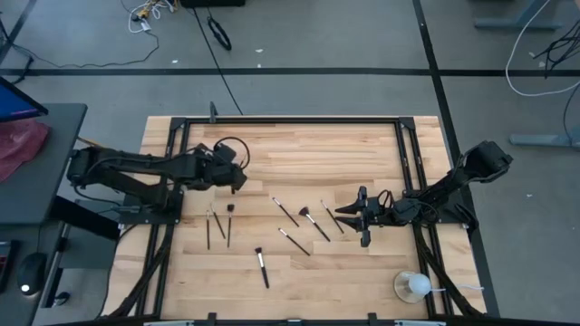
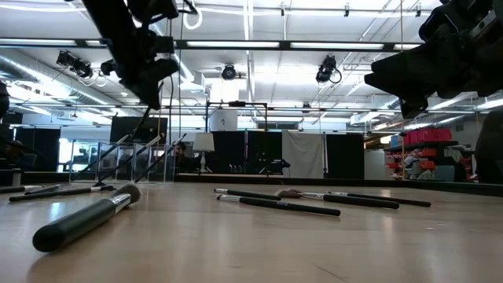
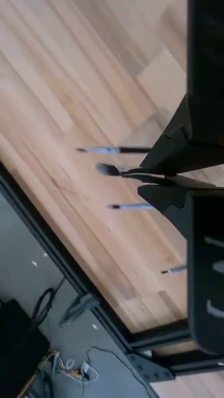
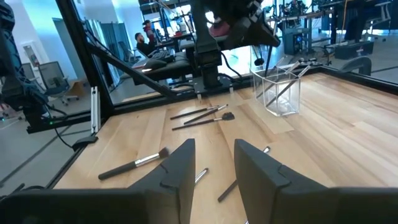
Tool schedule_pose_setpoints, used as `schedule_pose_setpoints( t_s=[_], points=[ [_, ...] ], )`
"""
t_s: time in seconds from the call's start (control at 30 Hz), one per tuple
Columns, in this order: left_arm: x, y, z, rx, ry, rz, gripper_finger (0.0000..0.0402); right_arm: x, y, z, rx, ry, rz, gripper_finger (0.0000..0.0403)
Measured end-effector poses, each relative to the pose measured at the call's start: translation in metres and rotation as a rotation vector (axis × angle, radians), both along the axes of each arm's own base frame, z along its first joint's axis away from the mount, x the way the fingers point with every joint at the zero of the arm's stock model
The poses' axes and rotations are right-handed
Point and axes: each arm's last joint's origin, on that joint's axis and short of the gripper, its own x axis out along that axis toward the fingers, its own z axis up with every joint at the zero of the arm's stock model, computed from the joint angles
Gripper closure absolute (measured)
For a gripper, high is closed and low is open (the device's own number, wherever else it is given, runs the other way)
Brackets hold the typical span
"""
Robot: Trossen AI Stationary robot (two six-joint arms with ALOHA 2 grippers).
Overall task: Put items in baskets/containers
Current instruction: Put the eyeshadow brush into the transparent organizer
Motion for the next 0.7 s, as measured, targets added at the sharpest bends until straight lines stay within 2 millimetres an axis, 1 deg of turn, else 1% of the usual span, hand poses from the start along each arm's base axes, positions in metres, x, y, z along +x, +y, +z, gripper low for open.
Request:
schedule_pose_setpoints(
  t_s=[0.2,0.33,0.47,0.7],
  points=[
    [0.009,-0.003,0.020,0.015,-0.072,-0.037,0.0374,0.000,0.000,0.000,0.003,0.000,0.000,0.0291],
    [0.017,-0.003,0.023,0.026,-0.117,-0.078,0.0374,0.000,0.000,0.000,0.003,0.002,0.000,0.0291],
    [0.014,0.002,0.015,-0.008,-0.095,-0.070,0.0377,0.000,0.000,0.000,0.002,0.003,0.000,0.0291],
    [0.006,0.013,-0.011,-0.088,-0.063,-0.034,0.0372,0.000,0.000,0.000,0.001,0.004,0.000,0.0291]
  ],
)
